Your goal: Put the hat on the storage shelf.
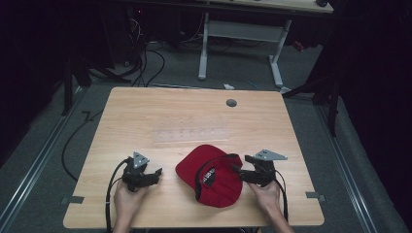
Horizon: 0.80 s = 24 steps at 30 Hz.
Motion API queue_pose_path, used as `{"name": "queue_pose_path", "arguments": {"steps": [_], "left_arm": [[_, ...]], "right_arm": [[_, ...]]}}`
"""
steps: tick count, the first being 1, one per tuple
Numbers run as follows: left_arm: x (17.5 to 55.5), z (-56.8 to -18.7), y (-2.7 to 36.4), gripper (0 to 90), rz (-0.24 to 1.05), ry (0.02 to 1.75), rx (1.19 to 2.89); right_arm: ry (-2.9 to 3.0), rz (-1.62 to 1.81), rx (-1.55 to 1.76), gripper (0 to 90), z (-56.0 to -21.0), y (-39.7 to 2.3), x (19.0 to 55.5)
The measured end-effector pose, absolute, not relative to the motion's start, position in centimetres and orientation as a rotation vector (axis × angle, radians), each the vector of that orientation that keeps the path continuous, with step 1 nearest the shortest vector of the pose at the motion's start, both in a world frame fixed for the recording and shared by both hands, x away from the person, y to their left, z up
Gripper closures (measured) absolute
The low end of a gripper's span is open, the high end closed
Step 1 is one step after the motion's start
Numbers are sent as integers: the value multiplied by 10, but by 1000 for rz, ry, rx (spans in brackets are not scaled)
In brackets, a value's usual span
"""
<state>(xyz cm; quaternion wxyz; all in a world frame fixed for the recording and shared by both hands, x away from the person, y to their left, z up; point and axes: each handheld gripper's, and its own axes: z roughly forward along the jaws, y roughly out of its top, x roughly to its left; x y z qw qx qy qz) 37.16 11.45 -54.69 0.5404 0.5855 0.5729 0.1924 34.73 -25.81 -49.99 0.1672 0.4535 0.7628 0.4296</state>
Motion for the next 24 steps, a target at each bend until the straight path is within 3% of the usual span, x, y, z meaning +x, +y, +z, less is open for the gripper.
{"name": "queue_pose_path", "arguments": {"steps": [15, 24], "left_arm": [[372, -547, 114, 278, 457, 1362, 1391], [372, -547, 114, 279, 457, 1362, 1392]], "right_arm": [[2269, 1215, 1286, 335, -509, -235, 370], [2323, 1196, 1267, 410, -519, -226, 375]]}}
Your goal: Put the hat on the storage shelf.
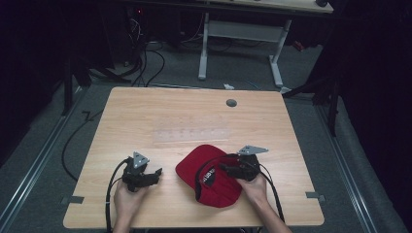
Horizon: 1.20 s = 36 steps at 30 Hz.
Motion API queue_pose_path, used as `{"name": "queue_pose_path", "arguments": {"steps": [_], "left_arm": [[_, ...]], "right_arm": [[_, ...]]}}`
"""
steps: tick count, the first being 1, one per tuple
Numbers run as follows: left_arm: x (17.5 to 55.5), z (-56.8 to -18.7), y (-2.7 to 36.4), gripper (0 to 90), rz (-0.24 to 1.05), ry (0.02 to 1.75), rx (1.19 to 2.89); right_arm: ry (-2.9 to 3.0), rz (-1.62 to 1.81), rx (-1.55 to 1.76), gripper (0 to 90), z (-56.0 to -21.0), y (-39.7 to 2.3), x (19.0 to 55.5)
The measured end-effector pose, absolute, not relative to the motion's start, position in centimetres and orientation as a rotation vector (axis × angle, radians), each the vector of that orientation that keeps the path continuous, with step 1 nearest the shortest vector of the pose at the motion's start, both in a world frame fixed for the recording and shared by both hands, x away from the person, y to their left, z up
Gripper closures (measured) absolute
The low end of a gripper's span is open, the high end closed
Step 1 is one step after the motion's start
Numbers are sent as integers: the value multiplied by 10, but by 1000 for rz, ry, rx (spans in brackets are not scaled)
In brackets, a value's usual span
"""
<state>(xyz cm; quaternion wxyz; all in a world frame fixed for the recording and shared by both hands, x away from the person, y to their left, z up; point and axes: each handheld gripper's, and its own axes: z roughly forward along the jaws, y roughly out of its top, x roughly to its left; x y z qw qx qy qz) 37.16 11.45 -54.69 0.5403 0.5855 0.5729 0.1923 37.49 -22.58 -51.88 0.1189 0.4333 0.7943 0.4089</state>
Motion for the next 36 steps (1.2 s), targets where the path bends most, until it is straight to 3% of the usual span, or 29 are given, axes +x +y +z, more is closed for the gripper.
{"name": "queue_pose_path", "arguments": {"steps": [22, 36], "left_arm": [[372, -547, 114, 276, 456, 1361, 1392], [371, -547, 114, 294, 456, 1353, 1395]], "right_arm": [[2402, 1210, 1207, 784, -519, -231, 375], [2414, 1258, 1189, 841, -512, -232, 371]]}}
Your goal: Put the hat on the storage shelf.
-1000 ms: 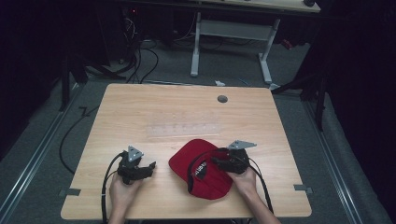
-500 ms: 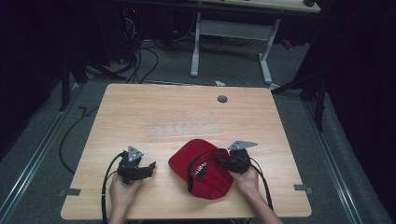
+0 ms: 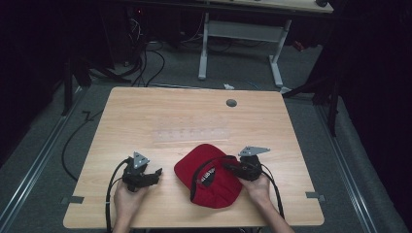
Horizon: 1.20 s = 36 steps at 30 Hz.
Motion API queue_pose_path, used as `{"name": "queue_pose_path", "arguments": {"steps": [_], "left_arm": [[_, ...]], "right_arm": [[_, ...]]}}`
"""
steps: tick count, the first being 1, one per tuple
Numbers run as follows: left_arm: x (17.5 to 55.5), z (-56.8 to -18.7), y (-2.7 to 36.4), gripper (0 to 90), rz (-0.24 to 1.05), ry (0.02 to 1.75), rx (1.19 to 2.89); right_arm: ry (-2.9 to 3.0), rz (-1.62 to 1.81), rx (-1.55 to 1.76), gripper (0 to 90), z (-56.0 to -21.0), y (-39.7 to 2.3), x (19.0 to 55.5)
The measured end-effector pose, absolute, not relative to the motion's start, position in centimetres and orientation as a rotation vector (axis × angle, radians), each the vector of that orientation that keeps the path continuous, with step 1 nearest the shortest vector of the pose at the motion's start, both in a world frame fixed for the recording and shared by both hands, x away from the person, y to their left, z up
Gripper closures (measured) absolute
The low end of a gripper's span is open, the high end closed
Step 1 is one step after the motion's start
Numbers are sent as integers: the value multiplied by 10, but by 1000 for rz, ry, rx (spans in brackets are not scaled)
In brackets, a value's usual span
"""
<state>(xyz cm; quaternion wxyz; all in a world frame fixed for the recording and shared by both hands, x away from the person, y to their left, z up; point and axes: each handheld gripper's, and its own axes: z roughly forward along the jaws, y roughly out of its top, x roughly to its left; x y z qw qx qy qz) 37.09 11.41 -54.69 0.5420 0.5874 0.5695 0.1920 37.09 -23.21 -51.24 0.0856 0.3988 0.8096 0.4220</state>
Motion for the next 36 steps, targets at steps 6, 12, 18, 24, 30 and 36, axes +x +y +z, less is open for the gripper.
{"name": "queue_pose_path", "arguments": {"steps": [6, 12, 18, 24, 30, 36], "left_arm": [[371, -547, 114, 291, 455, 1353, 1396], [371, -547, 114, 288, 455, 1355, 1394], [371, -547, 114, 286, 456, 1356, 1394], [371, -547, 114, 283, 454, 1355, 1397], [371, -547, 114, 278, 452, 1354, 1399], [371, -547, 114, 273, 450, 1353, 1402]], "right_arm": [[2409, 1292, 1217, 845, -507, -235, 369], [2396, 1332, 1243, 848, -501, -240, 367], [2399, 1335, 1217, 850, -490, -240, 364], [2386, 1372, 1207, 851, -479, -242, 363], [2370, 1387, 1211, 851, -470, -245, 363], [2351, 1401, 1210, 851, -460, -250, 362]]}}
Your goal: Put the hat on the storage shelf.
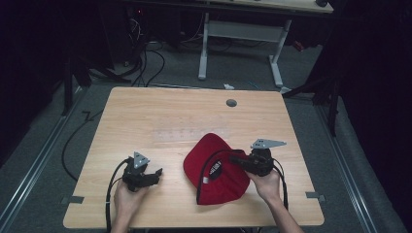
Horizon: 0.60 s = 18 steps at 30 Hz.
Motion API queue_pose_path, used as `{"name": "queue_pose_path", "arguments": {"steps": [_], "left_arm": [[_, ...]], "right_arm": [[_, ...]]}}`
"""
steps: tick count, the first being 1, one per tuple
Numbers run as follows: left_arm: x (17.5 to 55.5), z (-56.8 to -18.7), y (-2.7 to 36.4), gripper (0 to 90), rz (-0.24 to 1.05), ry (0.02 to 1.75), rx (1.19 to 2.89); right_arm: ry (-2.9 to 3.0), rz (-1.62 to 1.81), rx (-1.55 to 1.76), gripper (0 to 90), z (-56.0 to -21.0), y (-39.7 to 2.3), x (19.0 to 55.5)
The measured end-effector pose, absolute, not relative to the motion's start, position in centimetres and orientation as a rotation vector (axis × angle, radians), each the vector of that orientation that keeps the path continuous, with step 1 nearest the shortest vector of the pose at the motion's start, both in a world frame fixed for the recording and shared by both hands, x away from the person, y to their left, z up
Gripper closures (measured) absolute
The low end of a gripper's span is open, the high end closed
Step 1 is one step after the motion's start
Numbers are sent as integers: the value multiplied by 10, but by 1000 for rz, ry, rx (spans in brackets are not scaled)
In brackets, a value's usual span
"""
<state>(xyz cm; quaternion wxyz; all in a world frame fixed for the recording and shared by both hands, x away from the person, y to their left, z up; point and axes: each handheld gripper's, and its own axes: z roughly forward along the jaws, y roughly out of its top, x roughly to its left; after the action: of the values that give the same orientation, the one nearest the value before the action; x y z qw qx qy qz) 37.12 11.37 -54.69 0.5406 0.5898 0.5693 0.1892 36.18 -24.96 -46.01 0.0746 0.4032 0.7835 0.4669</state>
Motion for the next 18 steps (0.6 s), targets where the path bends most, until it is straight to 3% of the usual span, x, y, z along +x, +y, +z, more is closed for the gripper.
{"name": "queue_pose_path", "arguments": {"steps": [13, 18], "left_arm": [[363, -540, 110, 295, 423, 1300, 1396], [348, -526, 99, 286, 419, 1203, 1418]], "right_arm": [[2327, 1425, 1252, 852, -450, -254, 366], [2325, 1430, 1274, 852, -450, -255, 368]]}}
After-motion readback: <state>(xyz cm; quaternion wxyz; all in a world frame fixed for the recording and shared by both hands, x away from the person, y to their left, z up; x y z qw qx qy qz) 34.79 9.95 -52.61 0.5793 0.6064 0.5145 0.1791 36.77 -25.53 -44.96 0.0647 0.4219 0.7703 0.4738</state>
